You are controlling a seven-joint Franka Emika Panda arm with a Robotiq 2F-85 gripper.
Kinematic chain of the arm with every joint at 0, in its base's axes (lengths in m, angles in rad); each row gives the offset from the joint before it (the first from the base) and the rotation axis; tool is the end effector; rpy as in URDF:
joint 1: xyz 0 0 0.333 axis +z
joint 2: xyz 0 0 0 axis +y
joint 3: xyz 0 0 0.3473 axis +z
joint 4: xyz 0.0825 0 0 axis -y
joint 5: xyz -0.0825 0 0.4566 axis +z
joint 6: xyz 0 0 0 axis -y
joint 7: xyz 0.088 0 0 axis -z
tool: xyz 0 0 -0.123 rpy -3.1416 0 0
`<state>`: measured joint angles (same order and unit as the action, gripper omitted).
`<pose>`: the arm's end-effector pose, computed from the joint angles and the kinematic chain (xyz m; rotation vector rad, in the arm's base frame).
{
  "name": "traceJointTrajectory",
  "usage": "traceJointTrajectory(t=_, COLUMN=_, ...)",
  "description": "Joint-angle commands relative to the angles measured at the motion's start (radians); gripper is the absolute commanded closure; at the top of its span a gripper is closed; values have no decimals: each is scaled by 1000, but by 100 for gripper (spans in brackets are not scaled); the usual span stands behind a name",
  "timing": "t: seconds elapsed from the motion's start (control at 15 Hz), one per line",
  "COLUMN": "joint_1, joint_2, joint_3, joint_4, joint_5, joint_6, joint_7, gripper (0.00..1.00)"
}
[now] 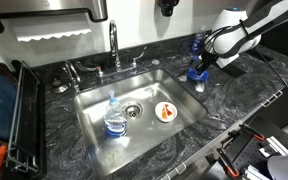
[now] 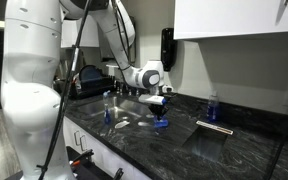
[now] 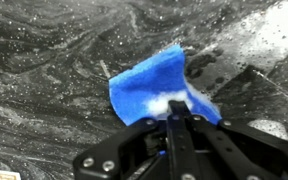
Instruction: Clean the counter with the sponge
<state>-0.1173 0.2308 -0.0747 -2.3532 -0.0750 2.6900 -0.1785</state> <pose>0.5615 -0.1085 0.1957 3.0652 0.0845 0.1449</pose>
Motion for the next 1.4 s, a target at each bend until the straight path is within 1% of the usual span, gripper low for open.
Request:
traceJointTrajectory(t=0.0, joint_1=-39, joint_2=100, joint_3=-1, joint_4=74, joint_5=33, joint_6=8, joint_7=-57, gripper=100)
traceJointTrajectory(t=0.07, joint_1=-49, joint_2=108, joint_3=3, joint_4=85, joint_5=46, joint_6=5, joint_7=-66, gripper=100)
traceJointTrajectory(t=0.27, joint_1=-94, joint_2=125, joint_3=49, joint_4=110, joint_5=167, joint_6=-20, joint_7=-148, gripper=100)
traceJointTrajectory(t=0.4, joint_1=-121, joint_2=123, joint_3=76, joint_4=120, joint_5=251, joint_6=-62, joint_7=-216, gripper=100)
traceJointTrajectory(t=0.53, joint_1=-136, joint_2=119, joint_3=85, joint_4=126, joint_5=301, joint_6=-95, joint_7=-262, gripper=100)
traceJointTrajectory(t=0.87, joint_1=-124, joint_2=96, joint_3=95, joint_4=113, joint_5=326, joint_6=-152, joint_7=-296, gripper=100)
traceJointTrajectory(t=1.33, joint_1=-88, joint_2=87, joint_3=157, joint_4=88, joint_5=375, joint_6=-168, joint_7=-295, gripper=100)
